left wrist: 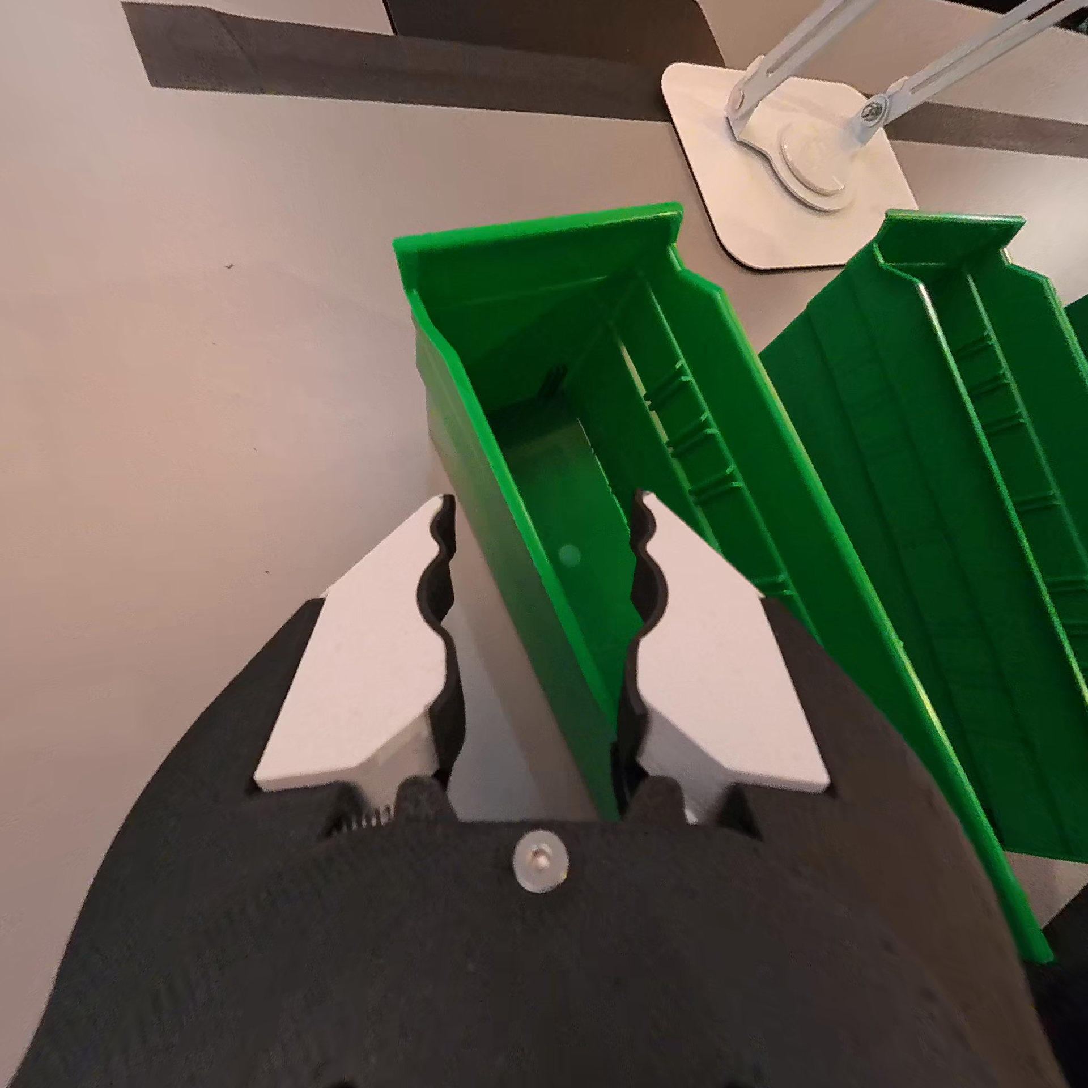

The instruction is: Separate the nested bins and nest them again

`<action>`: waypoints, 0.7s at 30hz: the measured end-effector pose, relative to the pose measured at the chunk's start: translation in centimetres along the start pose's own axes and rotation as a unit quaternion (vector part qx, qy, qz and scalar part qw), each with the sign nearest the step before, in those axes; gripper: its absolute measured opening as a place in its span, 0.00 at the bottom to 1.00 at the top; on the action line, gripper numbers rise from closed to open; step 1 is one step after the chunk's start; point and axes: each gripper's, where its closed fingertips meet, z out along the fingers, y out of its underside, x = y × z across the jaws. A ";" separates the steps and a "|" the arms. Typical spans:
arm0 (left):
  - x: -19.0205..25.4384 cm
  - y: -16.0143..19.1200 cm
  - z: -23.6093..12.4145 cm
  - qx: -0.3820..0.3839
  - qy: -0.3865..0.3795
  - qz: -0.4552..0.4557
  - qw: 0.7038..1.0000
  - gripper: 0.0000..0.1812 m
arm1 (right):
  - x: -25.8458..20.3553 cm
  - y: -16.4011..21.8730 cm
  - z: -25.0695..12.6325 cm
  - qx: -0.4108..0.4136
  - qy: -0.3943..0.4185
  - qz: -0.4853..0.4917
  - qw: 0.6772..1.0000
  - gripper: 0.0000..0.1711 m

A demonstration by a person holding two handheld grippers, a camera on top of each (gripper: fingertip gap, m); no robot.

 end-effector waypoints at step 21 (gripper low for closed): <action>0.7 0.7 1.3 -0.016 0.017 -0.001 1.000 0.33 | -1.0 -3.8 -1.8 0.054 0.046 -0.011 0.997 0.85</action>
